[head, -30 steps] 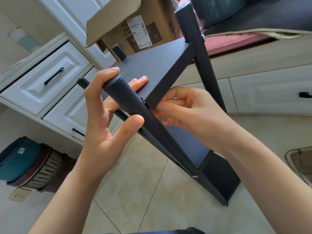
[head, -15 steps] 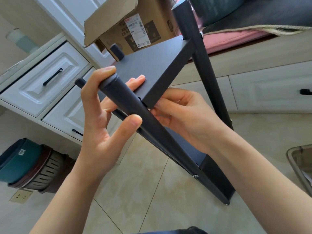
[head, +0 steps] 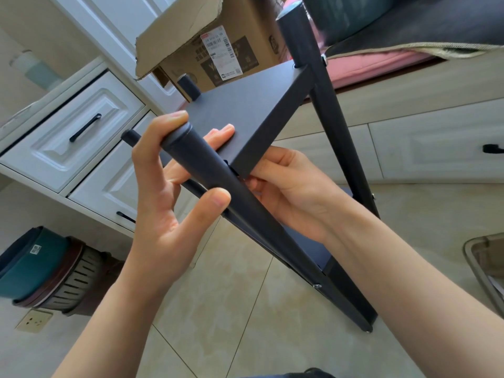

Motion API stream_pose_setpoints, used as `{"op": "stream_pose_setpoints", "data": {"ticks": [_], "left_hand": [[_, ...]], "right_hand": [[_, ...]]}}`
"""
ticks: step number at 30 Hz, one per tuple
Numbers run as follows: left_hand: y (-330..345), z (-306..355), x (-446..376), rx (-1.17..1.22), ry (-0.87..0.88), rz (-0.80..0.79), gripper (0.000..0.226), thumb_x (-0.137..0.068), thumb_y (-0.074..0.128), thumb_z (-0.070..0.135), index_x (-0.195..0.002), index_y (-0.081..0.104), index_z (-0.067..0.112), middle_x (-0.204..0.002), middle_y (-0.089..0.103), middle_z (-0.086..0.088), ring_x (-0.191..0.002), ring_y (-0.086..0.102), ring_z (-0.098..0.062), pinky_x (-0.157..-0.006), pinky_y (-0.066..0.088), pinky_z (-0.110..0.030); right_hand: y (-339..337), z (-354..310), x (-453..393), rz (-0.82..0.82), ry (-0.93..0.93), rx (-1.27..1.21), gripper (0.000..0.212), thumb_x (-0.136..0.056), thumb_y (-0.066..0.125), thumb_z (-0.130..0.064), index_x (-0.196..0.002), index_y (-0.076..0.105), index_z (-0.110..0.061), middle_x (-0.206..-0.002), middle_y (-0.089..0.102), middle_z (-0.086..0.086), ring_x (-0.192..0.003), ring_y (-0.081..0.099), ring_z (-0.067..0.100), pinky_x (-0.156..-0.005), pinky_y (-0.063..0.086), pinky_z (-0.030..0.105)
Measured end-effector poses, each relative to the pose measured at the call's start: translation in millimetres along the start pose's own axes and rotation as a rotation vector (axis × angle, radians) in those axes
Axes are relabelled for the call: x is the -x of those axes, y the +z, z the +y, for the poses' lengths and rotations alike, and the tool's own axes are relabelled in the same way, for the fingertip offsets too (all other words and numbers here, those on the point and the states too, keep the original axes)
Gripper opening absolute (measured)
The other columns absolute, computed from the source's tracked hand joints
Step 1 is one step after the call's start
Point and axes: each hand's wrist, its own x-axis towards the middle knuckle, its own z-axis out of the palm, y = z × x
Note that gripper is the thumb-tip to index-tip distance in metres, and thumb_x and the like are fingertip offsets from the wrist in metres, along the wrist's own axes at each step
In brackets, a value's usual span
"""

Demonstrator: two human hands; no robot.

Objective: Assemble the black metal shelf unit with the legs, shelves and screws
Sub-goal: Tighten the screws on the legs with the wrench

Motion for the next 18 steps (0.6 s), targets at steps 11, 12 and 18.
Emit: {"op": "stream_pose_setpoints", "data": {"ticks": [11, 12, 18], "left_hand": [[0.5, -0.8, 0.7, -0.004, 0.015, 0.007, 0.057, -0.092, 0.055, 0.014, -0.135, 0.021, 0.03, -0.145, 0.03, 0.015, -0.138, 0.049, -0.033, -0.1, 0.052, -0.035], [0.5, -1.0, 0.8, -0.001, 0.013, 0.006, 0.056, -0.093, 0.056, 0.015, -0.135, 0.022, 0.03, -0.145, 0.03, 0.015, -0.138, 0.049, -0.033, -0.1, 0.052, -0.035], [0.2, -1.6, 0.5, -0.004, 0.02, 0.013, 0.055, -0.096, 0.059, 0.023, -0.136, 0.021, 0.031, -0.145, 0.03, 0.015, -0.138, 0.049, -0.034, -0.099, 0.052, -0.035]], "right_hand": [[-2.4, 1.0, -4.8, -0.014, 0.018, 0.07, 0.014, -0.093, 0.057, -0.008, -0.094, 0.071, -0.01, -0.106, 0.054, 0.018, -0.098, 0.045, 0.031, -0.086, 0.051, 0.036], [-2.3, 0.5, -4.7, -0.019, 0.02, 0.072, 0.014, -0.092, 0.057, -0.008, -0.093, 0.071, -0.01, -0.108, 0.053, 0.017, -0.1, 0.044, 0.031, -0.088, 0.049, 0.038], [-0.7, -2.5, -6.7, -0.046, 0.038, 0.098, 0.022, -0.092, 0.059, -0.008, -0.082, 0.075, -0.017, -0.105, 0.054, 0.017, -0.1, 0.045, 0.03, -0.084, 0.052, 0.034]]}}
